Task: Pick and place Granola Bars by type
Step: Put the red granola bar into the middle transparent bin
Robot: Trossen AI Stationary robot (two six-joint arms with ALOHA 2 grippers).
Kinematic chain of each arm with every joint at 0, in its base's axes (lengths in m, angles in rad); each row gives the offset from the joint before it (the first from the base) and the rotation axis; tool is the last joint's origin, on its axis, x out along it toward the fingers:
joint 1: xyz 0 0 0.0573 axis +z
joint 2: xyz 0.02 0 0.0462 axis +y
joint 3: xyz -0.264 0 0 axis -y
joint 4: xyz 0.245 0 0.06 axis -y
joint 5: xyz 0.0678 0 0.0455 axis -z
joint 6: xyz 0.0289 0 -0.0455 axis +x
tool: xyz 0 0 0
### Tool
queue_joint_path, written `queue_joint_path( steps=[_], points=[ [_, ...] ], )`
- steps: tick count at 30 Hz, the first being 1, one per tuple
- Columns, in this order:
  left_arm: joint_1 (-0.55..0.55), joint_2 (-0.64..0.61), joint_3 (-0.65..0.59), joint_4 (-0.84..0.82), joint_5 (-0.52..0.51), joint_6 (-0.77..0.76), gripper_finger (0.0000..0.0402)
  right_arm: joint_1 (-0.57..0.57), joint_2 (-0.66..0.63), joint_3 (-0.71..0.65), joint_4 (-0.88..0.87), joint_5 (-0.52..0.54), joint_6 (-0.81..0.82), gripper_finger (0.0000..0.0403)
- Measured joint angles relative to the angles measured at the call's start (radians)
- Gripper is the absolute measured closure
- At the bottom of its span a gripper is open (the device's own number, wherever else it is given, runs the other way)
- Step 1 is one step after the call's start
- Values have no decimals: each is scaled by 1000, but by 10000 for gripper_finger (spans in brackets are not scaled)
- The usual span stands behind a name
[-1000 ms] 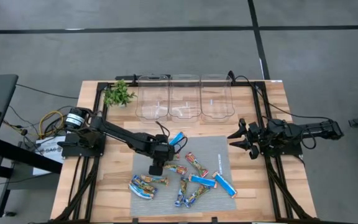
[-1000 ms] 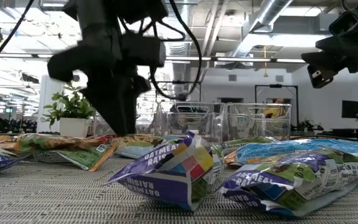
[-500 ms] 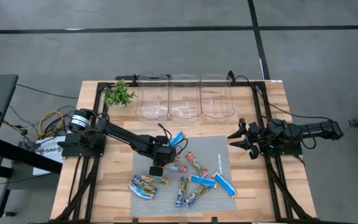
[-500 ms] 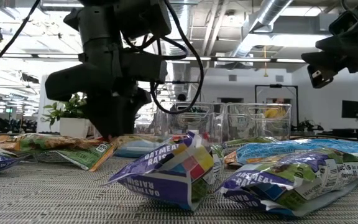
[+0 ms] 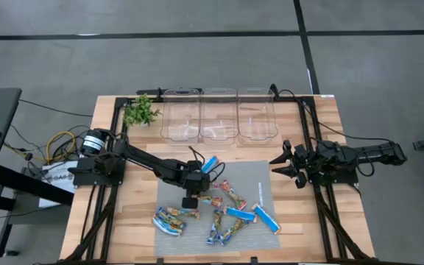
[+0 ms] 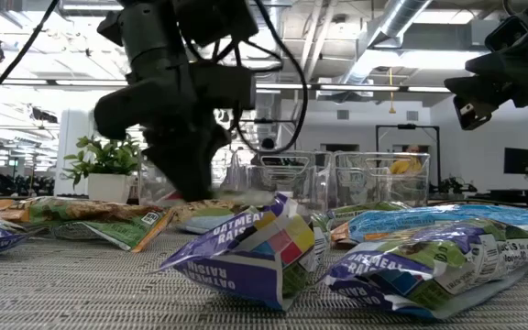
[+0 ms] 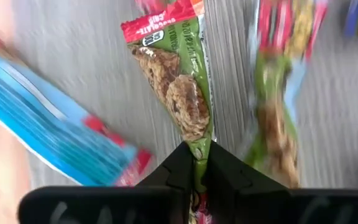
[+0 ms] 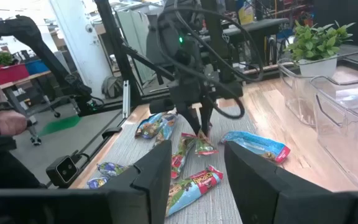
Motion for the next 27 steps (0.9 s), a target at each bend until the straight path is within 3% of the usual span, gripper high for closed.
queue_joint_path(
  steps=[11, 21, 27],
  points=[
    [41, -134, 0, 252, -112, -25, 389, 0, 0, 0, 0, 0, 0, 259],
    [96, -275, 1, 683, -158, -74, 385, 0, 0, 0, 0, 0, 0, 259],
    [97, -289, 1, 734, -149, -96, 391, 0, 0, 0, 0, 0, 0, 261]
  ],
)
